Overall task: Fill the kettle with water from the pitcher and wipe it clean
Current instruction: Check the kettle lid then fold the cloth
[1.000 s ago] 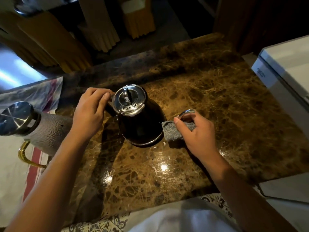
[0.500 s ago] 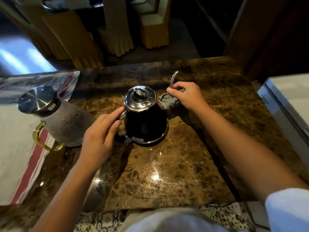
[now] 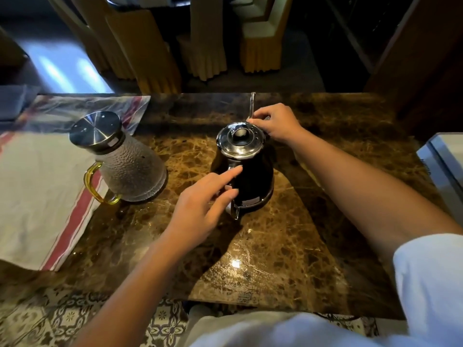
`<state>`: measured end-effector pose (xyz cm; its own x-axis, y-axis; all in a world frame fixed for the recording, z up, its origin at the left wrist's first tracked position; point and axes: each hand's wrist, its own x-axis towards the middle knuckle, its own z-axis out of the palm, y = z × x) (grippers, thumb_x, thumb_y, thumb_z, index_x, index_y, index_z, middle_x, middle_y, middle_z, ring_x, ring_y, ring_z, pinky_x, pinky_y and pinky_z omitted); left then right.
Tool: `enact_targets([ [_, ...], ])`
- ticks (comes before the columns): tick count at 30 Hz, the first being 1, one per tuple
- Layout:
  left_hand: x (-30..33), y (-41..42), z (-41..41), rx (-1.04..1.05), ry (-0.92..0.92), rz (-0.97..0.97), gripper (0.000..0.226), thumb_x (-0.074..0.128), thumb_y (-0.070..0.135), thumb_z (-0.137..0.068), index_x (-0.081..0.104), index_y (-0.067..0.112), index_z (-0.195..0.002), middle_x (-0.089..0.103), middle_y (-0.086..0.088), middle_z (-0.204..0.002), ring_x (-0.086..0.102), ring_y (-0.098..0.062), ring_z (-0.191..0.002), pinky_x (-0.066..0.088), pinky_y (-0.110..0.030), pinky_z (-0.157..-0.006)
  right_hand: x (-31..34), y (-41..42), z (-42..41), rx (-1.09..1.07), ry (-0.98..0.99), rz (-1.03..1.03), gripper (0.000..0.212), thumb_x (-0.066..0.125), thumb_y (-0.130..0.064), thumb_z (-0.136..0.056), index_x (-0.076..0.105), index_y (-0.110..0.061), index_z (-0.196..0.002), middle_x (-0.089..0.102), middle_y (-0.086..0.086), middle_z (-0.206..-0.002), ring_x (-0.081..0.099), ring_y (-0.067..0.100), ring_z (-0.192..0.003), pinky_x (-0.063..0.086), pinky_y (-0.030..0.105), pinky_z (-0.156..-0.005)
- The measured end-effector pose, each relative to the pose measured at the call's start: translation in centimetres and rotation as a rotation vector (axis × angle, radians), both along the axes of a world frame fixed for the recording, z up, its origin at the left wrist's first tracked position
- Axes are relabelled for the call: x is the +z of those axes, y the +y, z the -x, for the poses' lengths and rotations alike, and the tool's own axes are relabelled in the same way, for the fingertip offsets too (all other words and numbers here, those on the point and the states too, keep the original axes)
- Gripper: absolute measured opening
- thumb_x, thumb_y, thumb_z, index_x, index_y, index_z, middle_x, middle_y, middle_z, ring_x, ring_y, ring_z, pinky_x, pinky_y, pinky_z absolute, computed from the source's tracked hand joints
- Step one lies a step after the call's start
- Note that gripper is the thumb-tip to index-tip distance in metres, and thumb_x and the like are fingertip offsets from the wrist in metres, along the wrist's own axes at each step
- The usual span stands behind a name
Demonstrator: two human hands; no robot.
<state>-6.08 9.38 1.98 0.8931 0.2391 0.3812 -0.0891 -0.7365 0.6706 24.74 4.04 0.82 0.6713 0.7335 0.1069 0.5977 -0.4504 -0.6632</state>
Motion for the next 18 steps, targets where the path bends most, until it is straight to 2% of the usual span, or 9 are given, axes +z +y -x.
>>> enact_targets([
  [3, 0.1, 0.0, 0.2, 0.002, 0.013, 0.007, 0.046, 0.059, 0.026, -0.103, 0.056, 0.015, -0.147, 0.072, 0.003, -0.11, 0.068, -0.008, -0.1, 0.055, -0.024, -0.087, 0.6, -1.1, -0.3, -0.056, 0.038, -0.018, 0.022, 0.077, -0.04, -0.091, 0.082, -0.02, -0.096, 0.078, -0.004, -0.096, 0.071, 0.013, -0.093, 0.057, 0.037, -0.09],
  [5, 0.4, 0.3, 0.5, 0.051, -0.024, 0.01, 0.042, 0.058, 0.029, -0.102, 0.06, 0.014, -0.142, 0.072, 0.003, -0.117, 0.069, -0.006, -0.103, 0.059, -0.03, -0.087, 1.6, -2.8, 0.0, -0.142, 0.11, -0.106, 0.02, 0.076, -0.041, -0.093, 0.079, -0.021, -0.091, 0.076, -0.008, -0.092, 0.069, 0.005, -0.091, 0.056, 0.03, -0.088],
  [7, 1.4, 0.8, 0.4, 0.162, -0.124, -0.002, 0.034, 0.057, 0.027, -0.102, 0.065, 0.011, -0.131, 0.071, 0.003, -0.112, 0.068, -0.005, -0.097, 0.06, -0.03, -0.081, 3.4, -5.2, 1.2, -0.238, 0.198, -0.223, 0.022, 0.073, -0.042, -0.095, 0.078, -0.021, -0.092, 0.075, -0.01, -0.091, 0.066, 0.0, -0.087, 0.052, 0.021, -0.079],
  [10, 4.0, 1.6, -0.3, 0.24, -0.264, -0.075, 0.017, 0.06, 0.017, -0.103, 0.069, 0.011, -0.116, 0.068, 0.001, -0.105, 0.064, -0.004, -0.093, 0.055, -0.023, -0.081, 6.2, -8.7, 4.4, -0.267, 0.381, -0.365, 0.023, 0.071, -0.045, -0.096, 0.079, -0.024, -0.094, 0.078, -0.007, -0.098, 0.072, 0.007, -0.095, 0.053, 0.022, -0.079],
  [12, 6.1, 1.5, -1.4, 0.22, -0.295, -0.137, 0.016, 0.061, 0.018, -0.103, 0.071, 0.01, -0.112, 0.068, -0.002, -0.105, 0.063, -0.011, -0.095, 0.052, -0.025, -0.085, 7.9, -10.5, 7.6, -0.201, 0.479, -0.408, 0.017, 0.074, -0.04, -0.095, 0.08, -0.025, -0.097, 0.079, -0.003, -0.101, 0.075, 0.015, -0.096, 0.057, 0.028, -0.074],
  [15, 8.5, 0.5, -3.4, 0.111, -0.221, -0.218, 0.03, 0.058, 0.034, -0.102, 0.073, 0.013, -0.118, 0.067, -0.003, -0.113, 0.06, -0.017, -0.106, 0.049, -0.031, -0.09, 10.0, -12.4, 12.6, -0.092, 0.531, -0.454, 0.015, 0.074, -0.023, -0.096, 0.077, -0.018, -0.11, 0.077, 0.002, -0.102, 0.074, 0.015, -0.086, 0.058, 0.026, -0.062],
  [18, 10.1, -0.7, -4.1, -0.082, -0.088, -0.151, 0.032, 0.059, 0.04, -0.101, 0.066, 0.023, -0.127, 0.066, 0.008, -0.117, 0.061, -0.008, -0.109, 0.053, -0.032, -0.092, 11.2, -14.0, 16.4, 0.025, 0.602, -0.493, 0.035, 0.074, -0.008, -0.092, 0.069, -0.012, -0.127, 0.075, 0.005, -0.116, 0.076, 0.018, -0.099, 0.061, 0.029, -0.072],
])
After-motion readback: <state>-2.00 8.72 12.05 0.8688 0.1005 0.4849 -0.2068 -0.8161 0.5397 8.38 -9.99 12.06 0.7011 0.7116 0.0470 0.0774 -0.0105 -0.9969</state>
